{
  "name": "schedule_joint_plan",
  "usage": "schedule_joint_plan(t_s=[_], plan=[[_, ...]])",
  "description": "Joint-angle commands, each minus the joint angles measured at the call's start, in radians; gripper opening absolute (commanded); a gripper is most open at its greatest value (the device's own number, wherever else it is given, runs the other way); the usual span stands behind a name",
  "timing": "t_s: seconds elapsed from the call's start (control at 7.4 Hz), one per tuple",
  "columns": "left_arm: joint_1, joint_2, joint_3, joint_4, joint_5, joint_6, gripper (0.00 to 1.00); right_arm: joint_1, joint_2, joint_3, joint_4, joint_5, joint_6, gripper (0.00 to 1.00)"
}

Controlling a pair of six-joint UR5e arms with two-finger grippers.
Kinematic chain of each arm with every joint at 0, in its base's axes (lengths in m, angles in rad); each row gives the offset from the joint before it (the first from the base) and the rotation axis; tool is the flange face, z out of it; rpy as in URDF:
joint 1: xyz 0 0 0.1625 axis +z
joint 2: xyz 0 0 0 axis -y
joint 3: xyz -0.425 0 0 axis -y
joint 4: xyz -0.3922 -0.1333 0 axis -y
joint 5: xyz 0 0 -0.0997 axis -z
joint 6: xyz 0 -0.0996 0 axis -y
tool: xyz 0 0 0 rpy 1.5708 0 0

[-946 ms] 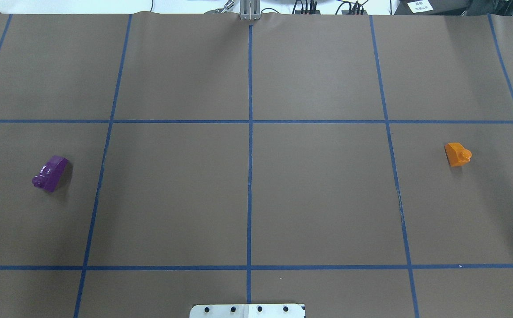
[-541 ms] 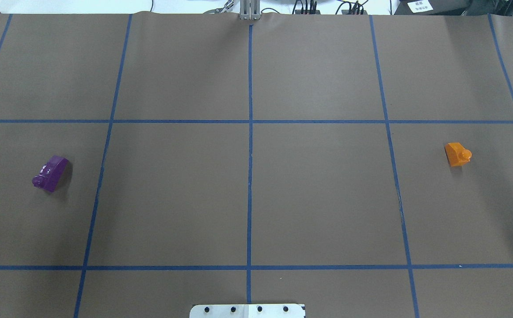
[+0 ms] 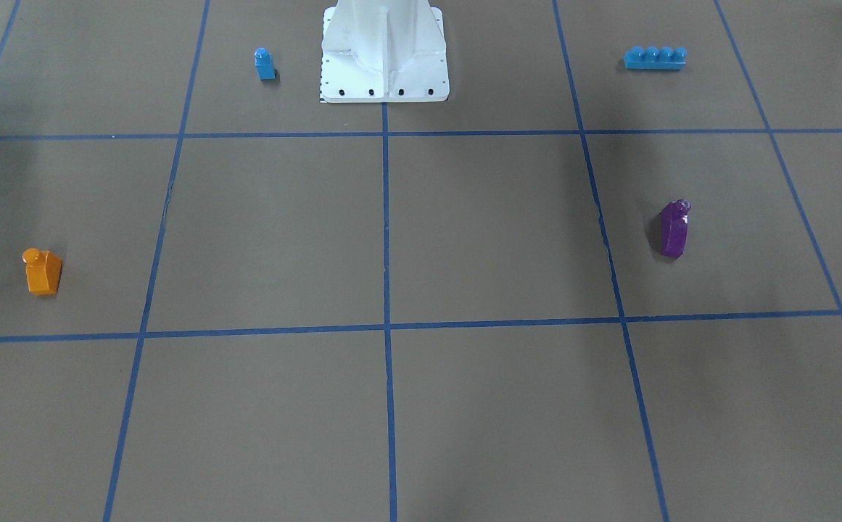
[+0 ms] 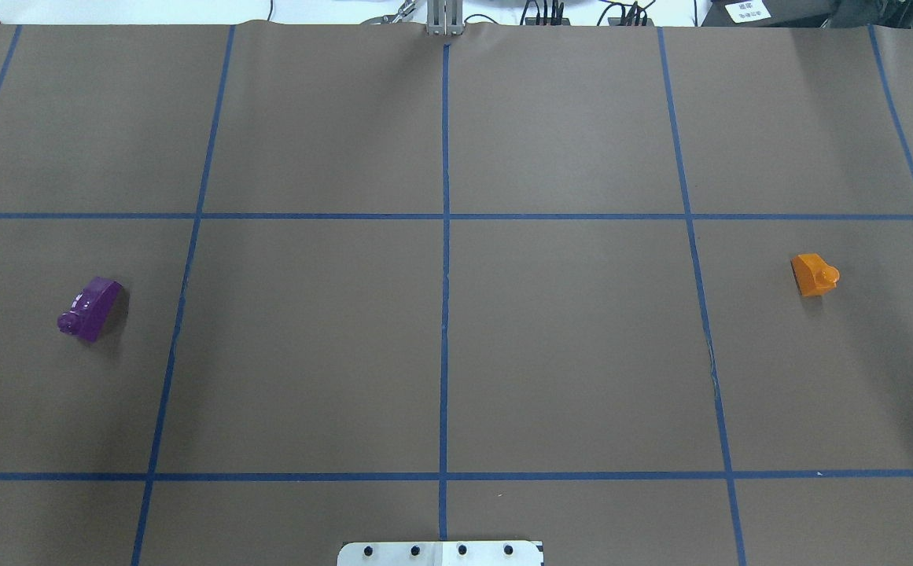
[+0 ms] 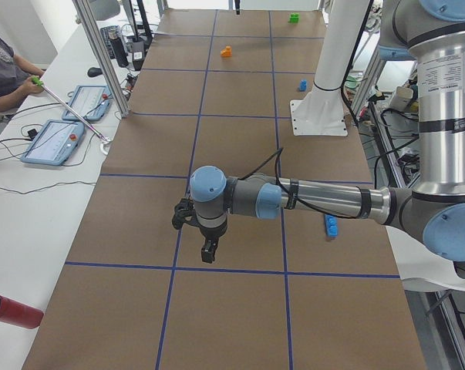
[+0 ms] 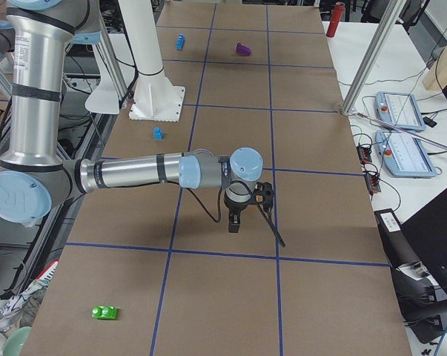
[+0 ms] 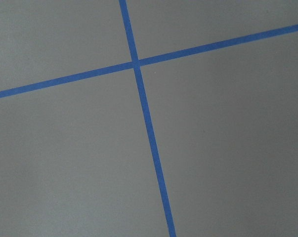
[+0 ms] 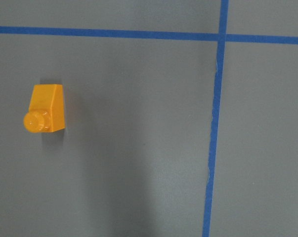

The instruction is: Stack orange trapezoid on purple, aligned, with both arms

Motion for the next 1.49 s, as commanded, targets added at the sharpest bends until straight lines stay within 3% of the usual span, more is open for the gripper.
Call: schedule_joint_plan(t_s=[0.0, 0.68, 0.95, 1.35], plan=[[0.0, 0.009, -0.007, 0.0, -0.001, 0.001, 1.0, -0.002, 0.001, 0.005, 0.001, 0.006, -0.002, 1.0], [0.012, 0.007, -0.007, -0.025, -0.004, 0.003, 1.0, -0.005, 0.005, 0.012, 0.001, 0.019, -0.005, 1.0], [0.122, 0.006, -0.011, -0.09, -0.015, -0.008, 1.0, -0.008, 0.005, 0.012, 0.001, 0.019, -0.005, 1.0], [0.347, -0.01, -0.011, -0.365, -0.035, -0.438, 1.0, -0.009, 0.004, 0.01, 0.001, 0.018, -0.013, 1.0]])
